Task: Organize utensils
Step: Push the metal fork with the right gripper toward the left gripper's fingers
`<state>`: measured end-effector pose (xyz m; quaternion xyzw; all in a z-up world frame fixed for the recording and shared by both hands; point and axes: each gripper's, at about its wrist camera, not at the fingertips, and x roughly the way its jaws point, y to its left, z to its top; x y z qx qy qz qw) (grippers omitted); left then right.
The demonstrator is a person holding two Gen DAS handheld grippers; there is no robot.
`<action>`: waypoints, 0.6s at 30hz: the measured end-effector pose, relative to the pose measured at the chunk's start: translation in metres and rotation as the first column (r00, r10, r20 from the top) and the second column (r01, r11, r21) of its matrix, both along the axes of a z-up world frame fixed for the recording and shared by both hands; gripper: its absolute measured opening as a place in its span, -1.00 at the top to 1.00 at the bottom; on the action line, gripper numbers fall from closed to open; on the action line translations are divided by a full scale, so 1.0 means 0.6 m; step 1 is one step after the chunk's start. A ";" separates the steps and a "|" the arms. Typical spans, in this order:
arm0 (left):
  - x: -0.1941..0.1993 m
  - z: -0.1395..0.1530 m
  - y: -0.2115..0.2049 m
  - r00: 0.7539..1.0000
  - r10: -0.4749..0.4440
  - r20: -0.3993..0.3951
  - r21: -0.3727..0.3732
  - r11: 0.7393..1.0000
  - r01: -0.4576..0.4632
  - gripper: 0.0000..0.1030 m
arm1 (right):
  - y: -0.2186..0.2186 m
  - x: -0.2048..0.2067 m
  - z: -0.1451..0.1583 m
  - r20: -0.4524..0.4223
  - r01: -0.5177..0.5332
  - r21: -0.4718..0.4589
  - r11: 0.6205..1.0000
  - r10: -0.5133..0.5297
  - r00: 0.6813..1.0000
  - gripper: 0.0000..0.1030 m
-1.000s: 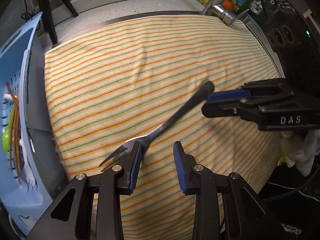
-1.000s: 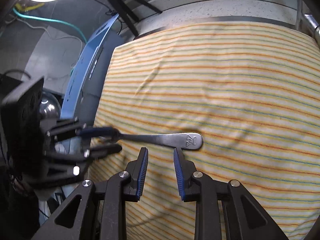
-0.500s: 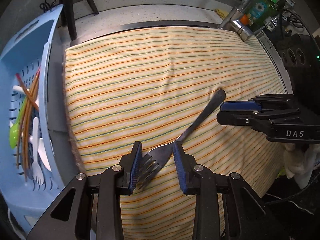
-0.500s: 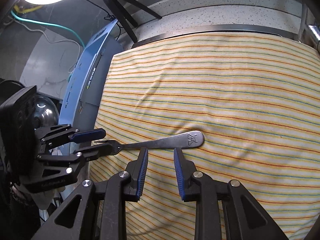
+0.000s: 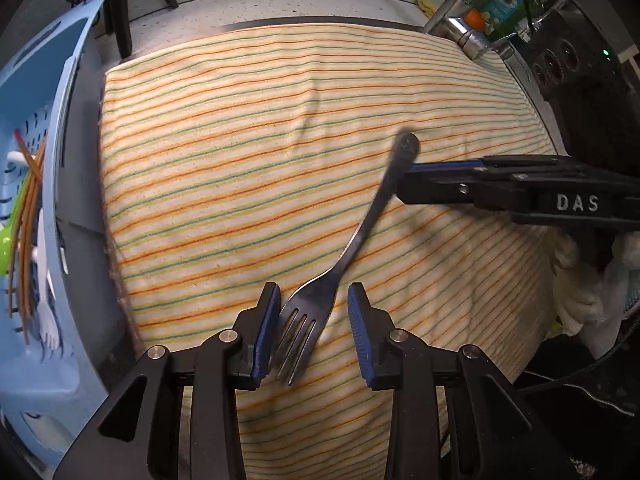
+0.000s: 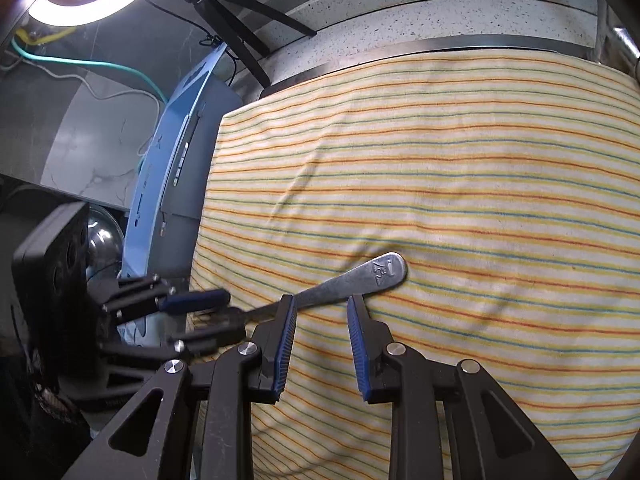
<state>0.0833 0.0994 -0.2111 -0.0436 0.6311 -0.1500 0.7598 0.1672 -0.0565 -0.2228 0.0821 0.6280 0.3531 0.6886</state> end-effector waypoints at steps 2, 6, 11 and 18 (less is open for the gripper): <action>-0.016 -0.003 -0.006 1.000 0.010 0.006 -0.027 1.000 -0.010 0.38 | 0.009 0.006 0.000 0.005 -0.005 0.002 1.000 0.005 1.000 0.53; -0.049 0.007 -0.009 0.997 0.052 0.063 -0.015 0.999 -0.051 0.38 | 0.020 0.012 -0.003 -0.011 -0.007 0.011 1.000 0.007 1.000 0.53; -0.094 0.022 -0.003 0.989 0.047 0.139 0.051 0.997 -0.055 0.27 | 0.010 0.003 -0.010 -0.093 0.021 0.068 0.997 -0.014 0.996 0.52; -0.123 0.011 -0.003 0.988 0.012 0.152 0.124 0.992 -0.031 0.26 | 0.028 -0.025 -0.032 -0.200 0.032 0.133 0.991 -0.005 0.980 0.52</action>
